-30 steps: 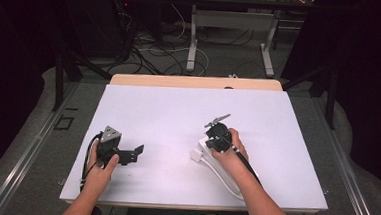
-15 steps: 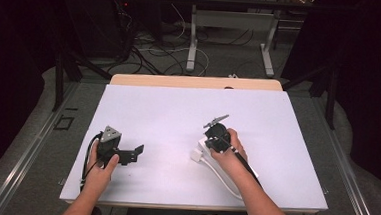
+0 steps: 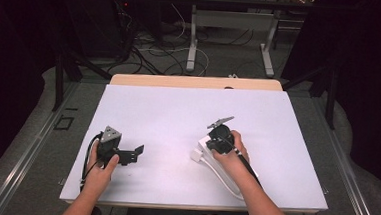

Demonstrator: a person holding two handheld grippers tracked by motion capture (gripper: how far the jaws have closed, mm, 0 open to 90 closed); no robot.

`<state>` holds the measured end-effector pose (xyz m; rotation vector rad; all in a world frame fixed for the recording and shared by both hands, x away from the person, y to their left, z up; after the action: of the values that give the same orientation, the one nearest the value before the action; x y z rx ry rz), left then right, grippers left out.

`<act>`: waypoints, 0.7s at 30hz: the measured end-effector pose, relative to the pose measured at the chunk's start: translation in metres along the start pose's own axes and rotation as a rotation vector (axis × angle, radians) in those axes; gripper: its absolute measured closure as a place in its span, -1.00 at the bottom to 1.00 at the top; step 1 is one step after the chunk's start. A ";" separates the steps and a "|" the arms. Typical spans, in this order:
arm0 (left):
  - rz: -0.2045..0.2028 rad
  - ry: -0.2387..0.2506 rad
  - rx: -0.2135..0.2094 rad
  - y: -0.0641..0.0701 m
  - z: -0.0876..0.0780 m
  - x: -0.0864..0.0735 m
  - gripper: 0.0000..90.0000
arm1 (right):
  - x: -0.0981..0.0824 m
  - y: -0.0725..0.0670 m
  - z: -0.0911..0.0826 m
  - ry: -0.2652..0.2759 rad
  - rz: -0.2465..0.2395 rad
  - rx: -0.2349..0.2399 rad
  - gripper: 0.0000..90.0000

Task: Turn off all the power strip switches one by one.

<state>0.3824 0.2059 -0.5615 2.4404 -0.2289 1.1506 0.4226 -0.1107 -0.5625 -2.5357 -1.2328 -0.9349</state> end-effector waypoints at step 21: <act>0.010 -0.007 0.005 0.000 0.001 -0.001 -0.99 | -0.047 0.022 -0.038 0.114 0.056 -0.058 0.32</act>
<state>0.3827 0.2051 -0.5624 2.4511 -0.2413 1.1487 0.4002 -0.1709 -0.5577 -2.5068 -1.1122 -1.1010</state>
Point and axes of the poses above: each handheld gripper's, and its own axes: z roughly forward along the jaws, x roughly out of its top, y roughly to its right, the point moved 5 cm from there along z, roughly forward along the jaws, and after that the axes turned 15 degrees about -z, right-handed, at the moved point
